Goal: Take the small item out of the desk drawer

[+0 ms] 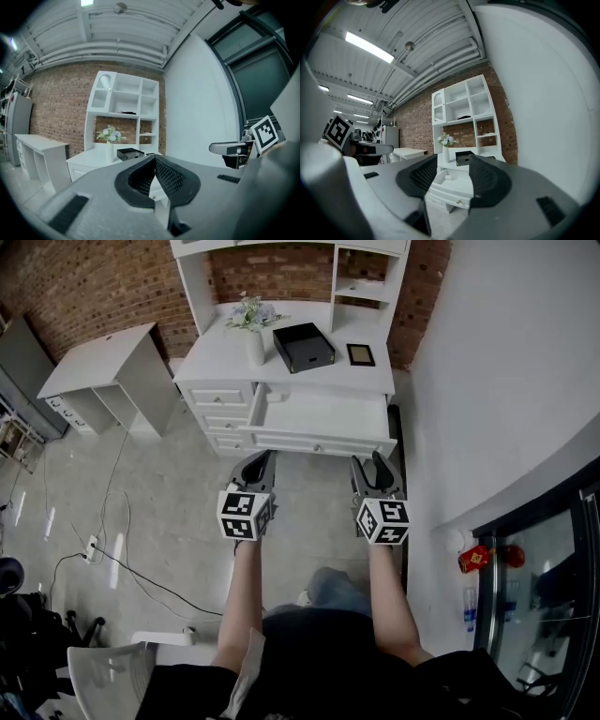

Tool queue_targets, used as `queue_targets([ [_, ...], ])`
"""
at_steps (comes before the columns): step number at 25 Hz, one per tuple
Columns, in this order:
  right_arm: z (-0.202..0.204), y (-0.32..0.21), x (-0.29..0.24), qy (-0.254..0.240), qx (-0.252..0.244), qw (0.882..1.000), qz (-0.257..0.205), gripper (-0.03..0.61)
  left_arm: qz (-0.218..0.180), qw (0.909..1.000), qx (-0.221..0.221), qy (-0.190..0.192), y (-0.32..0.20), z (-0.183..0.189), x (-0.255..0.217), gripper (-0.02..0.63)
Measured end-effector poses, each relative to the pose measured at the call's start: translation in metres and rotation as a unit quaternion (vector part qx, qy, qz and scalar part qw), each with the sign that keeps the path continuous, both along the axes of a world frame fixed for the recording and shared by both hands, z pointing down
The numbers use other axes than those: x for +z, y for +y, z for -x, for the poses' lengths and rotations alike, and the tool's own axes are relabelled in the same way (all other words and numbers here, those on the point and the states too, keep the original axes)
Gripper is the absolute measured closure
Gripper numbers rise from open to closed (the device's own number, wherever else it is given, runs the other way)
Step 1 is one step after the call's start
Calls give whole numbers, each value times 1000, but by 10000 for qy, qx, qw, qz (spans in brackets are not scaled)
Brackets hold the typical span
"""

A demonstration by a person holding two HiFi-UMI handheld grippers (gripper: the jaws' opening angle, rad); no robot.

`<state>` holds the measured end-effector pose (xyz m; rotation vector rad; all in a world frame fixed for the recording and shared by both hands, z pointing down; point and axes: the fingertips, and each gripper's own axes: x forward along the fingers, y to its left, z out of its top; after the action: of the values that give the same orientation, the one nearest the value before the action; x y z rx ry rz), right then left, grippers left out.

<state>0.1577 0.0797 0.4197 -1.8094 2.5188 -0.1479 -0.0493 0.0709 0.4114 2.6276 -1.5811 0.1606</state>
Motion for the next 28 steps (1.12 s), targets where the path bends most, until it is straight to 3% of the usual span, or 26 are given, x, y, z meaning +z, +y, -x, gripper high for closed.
queue_targets([
  [12, 14, -46, 11, 75, 36, 9999, 92, 383, 125, 9998, -113, 79, -43, 23, 16, 604],
  [28, 39, -219, 38, 110, -336, 9987, 372, 383, 415, 9978, -509, 7, -195, 47, 44, 604],
])
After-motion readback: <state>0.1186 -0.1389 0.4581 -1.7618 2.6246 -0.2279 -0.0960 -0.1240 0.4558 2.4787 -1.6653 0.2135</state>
